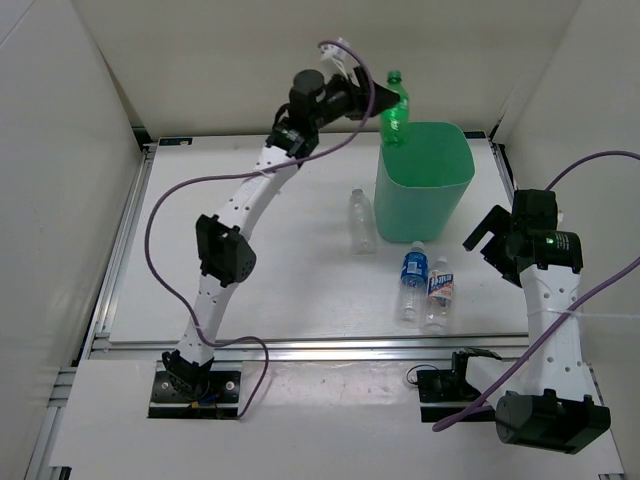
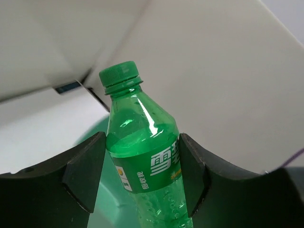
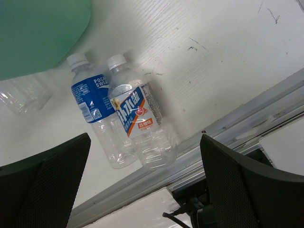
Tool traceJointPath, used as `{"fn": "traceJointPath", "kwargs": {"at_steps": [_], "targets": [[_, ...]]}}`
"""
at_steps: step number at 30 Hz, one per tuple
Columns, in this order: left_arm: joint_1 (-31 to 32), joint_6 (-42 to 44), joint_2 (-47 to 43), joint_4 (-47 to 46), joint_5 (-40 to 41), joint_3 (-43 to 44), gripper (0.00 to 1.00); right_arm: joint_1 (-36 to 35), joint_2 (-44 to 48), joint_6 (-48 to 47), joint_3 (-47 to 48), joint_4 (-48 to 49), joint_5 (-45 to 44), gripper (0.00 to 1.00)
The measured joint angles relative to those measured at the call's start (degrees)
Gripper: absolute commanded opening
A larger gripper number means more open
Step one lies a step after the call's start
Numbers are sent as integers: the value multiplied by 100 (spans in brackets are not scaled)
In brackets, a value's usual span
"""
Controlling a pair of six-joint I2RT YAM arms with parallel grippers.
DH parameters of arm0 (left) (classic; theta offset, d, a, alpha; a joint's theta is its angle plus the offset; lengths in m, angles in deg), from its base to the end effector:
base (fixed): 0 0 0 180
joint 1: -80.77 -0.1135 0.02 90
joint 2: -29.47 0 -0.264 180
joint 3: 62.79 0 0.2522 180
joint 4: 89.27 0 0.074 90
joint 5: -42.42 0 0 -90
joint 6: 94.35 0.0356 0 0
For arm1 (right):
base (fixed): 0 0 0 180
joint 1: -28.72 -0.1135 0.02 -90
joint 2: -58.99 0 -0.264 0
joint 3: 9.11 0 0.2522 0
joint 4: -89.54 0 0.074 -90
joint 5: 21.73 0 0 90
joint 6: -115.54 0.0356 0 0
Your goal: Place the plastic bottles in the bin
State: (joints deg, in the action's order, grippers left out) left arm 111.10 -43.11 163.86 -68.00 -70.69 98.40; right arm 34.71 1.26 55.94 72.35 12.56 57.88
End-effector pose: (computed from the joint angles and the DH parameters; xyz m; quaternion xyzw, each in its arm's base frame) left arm 0.4556 -0.2827 0.4262 0.0995 0.6677 -0.5222 0.5211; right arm 0.1735 -0.0247 0.3509 0.3222 0.8889 -0.0176 0.3250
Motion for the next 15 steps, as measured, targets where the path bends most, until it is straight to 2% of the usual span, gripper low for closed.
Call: {"fn": "traceJointPath", "kwargs": {"at_steps": [4,7,15], "targets": [[409,-337,326,-398,-105,-162,74,0,0,0,0,2,0,100],[527,-525,476,-579,-142,-402,99,0,0,0,0,2,2,100],[367,-621,459,-664,-334,-684,100,0,74,-2,-20,0,4,100]]}}
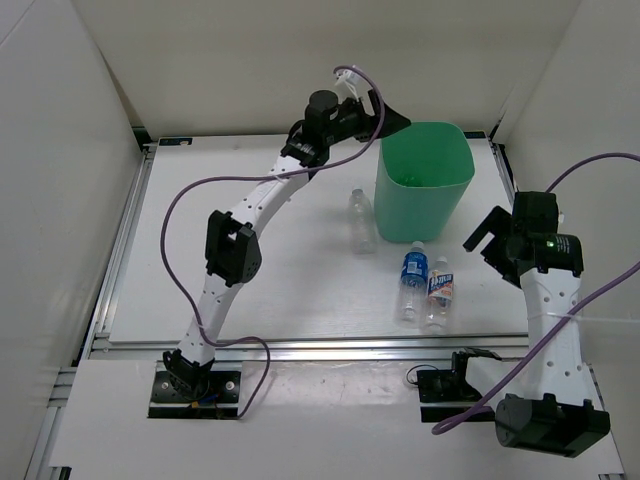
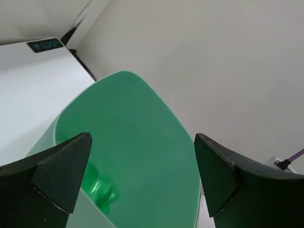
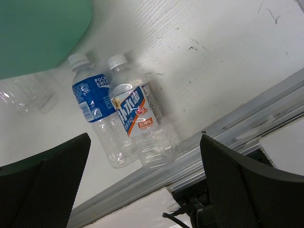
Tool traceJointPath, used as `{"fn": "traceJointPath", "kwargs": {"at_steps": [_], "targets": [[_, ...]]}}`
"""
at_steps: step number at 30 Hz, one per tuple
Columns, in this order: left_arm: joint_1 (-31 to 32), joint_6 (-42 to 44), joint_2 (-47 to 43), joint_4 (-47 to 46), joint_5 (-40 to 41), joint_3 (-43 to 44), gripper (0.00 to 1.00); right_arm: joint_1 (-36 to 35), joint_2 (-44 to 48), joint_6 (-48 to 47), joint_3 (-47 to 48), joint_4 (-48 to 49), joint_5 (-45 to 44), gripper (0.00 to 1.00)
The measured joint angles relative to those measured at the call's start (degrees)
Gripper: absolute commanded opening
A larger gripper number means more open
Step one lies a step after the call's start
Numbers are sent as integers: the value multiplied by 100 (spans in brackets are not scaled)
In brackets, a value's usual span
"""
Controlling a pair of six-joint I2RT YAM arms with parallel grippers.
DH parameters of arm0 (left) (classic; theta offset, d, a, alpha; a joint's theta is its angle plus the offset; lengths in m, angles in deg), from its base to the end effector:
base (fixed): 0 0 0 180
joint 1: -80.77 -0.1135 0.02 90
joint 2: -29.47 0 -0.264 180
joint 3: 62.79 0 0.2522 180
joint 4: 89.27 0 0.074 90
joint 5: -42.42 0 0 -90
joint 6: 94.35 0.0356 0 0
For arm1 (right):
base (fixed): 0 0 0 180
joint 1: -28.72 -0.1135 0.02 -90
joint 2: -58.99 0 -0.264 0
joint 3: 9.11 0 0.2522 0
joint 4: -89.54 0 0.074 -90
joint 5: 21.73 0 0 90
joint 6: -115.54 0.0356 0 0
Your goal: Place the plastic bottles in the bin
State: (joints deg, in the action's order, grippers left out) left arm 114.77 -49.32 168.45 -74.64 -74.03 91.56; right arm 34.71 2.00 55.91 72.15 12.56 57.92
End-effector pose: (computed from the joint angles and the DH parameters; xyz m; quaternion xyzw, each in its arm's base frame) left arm 0.4622 -0.3309 0.3550 0.0967 0.6963 -0.5646 0.4325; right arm 0.1705 -0.0243 0.3518 0.3218 0.8876 -0.0163 0.3293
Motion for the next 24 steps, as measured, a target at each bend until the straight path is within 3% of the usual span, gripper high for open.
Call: {"fn": "traceJointPath", "kwargs": {"at_steps": [4,7,16,24], "targets": [[-201,153,-470,24,-101,-881,100,0,57,2,-149,0,87,100],[-483,378,-1158,151,-66,-2039,100,0,39,-2,-411,2,304,100],[-1915,772,-3152,466,920,-5368,100,0,-369,15,-1373,46,1537,100],[-3150,852,-3407,1104,1104,-6817,100,0,-439,422,-1705,267,1965,100]]}}
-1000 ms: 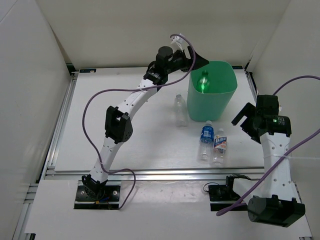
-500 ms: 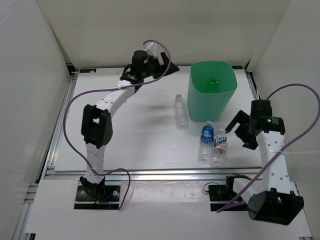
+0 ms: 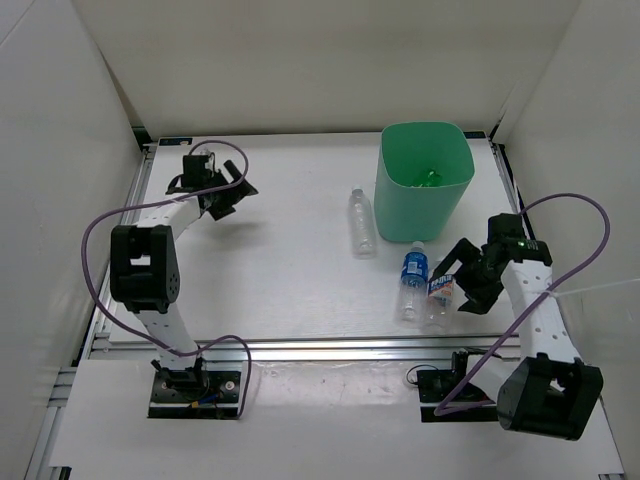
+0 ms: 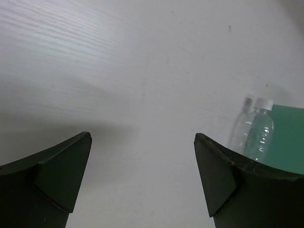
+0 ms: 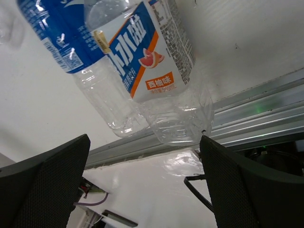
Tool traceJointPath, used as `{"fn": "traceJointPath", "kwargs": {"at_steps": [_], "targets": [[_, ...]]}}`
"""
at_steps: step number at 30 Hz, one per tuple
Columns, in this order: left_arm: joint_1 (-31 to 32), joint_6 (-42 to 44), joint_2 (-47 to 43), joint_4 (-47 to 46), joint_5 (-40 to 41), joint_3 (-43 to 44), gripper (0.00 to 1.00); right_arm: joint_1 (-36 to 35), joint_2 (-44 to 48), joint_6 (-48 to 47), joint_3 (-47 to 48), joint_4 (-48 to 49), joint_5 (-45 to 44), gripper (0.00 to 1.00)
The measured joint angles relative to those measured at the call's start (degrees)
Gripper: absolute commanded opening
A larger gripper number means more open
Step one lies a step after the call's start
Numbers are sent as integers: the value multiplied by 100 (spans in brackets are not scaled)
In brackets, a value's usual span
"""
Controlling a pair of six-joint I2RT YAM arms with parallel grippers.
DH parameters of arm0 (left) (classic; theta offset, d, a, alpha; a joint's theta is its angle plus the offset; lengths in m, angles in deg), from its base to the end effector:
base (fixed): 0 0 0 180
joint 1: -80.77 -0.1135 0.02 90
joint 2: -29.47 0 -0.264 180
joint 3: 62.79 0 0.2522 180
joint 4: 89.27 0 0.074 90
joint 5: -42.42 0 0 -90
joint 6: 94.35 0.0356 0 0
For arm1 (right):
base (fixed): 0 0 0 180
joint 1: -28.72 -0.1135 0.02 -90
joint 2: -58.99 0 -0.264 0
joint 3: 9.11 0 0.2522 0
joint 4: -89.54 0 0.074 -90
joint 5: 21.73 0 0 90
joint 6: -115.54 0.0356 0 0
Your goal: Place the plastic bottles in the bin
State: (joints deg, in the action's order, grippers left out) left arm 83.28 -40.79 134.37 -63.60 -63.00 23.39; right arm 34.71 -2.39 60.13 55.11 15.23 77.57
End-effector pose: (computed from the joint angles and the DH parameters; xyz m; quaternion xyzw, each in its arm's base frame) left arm 0.4033 -0.0272 0.2119 -0.2168 0.8889 -0.2447 0.3209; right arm 0.1797 -0.0131 0.2543 0.3289 0.9272 0.1172 0.1357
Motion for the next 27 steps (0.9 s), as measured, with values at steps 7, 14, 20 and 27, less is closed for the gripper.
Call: {"fn": "traceJointPath", "kwargs": {"at_steps": [7,14,20,27], "targets": [[-387,26,-46,162,-26,-72,100,0,-603,323,-286,258,31,100],[-424,101,-79,166,-70,-70,100,0,-1298,501,-345,380,-59,94],[-433,111,-79,166,-96,-68,100,0,-1718,595,-337,407,-109,83],[-507,94,-79,164,-155,-24,100,0,-1958,728,-247,332,-162,46]]}}
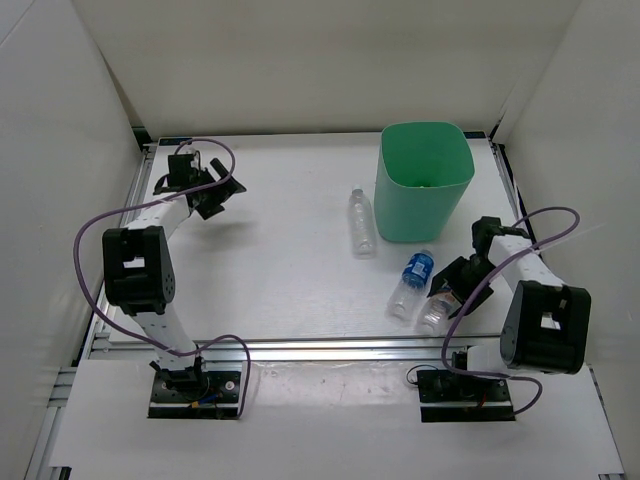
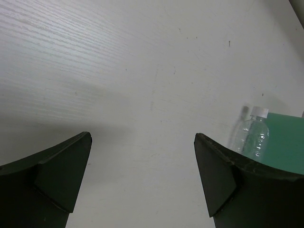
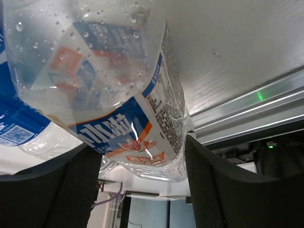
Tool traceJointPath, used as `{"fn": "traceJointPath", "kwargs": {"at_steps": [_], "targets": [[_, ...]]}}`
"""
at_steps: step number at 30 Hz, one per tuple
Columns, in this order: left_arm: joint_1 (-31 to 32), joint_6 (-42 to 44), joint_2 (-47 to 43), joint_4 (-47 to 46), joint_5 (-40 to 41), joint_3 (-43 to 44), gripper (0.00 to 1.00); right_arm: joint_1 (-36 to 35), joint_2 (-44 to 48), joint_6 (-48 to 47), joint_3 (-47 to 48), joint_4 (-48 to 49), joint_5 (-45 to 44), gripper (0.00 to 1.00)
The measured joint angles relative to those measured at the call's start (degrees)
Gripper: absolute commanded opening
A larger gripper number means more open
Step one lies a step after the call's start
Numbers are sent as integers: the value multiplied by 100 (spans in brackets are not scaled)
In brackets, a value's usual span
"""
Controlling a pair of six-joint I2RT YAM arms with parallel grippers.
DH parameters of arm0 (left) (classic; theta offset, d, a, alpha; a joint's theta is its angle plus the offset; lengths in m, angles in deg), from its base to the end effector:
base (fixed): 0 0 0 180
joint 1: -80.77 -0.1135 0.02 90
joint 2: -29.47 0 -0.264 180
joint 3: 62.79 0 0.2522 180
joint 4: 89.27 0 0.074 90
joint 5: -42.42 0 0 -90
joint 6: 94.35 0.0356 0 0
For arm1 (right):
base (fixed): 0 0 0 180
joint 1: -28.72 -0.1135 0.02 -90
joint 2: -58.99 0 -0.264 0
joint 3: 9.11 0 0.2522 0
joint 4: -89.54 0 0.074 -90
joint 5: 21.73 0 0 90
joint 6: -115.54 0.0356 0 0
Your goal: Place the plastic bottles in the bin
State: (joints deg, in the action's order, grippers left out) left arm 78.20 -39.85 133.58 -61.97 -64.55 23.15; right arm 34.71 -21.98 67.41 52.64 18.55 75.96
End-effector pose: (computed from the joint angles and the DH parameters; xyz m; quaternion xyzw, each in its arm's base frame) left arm 0.3998 0.0075 0.2139 -0.2457 0.8835 -0.2372 0.3207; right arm 0.2156 -0.0178 0.1819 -0.4048 -0.9119 -0.0632 0.0224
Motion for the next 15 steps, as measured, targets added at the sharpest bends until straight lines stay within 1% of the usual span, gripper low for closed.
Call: {"fn": "traceJointPath", "kwargs": {"at_steps": [1,2,4,5,7,8,11,15], "targets": [[-4,-4,0,7,-2,9,100,0,17,11,9,-15,-44,39],[-20,-13,2,9,-9,20,100,0,57,20,22,-44,-120,36],[-50,-35,2,20,-39,52,100,0,223,31,70,-166,-343,32],[-61,-52,7,22,-59,79,100,0,345,50,138,-284,-452,28],[-70,-85,26,22,-111,133,100,0,584,101,439,-610,-640,27],[-70,-98,39,22,-140,160,100,0,695,116,671,-765,-723,23],[-72,-164,92,26,-203,245,100,0,955,151,1663,-1220,-881,18],[-72,-208,236,22,-315,439,100,-9,1285,221,3224,-1478,-1132,13]]}}
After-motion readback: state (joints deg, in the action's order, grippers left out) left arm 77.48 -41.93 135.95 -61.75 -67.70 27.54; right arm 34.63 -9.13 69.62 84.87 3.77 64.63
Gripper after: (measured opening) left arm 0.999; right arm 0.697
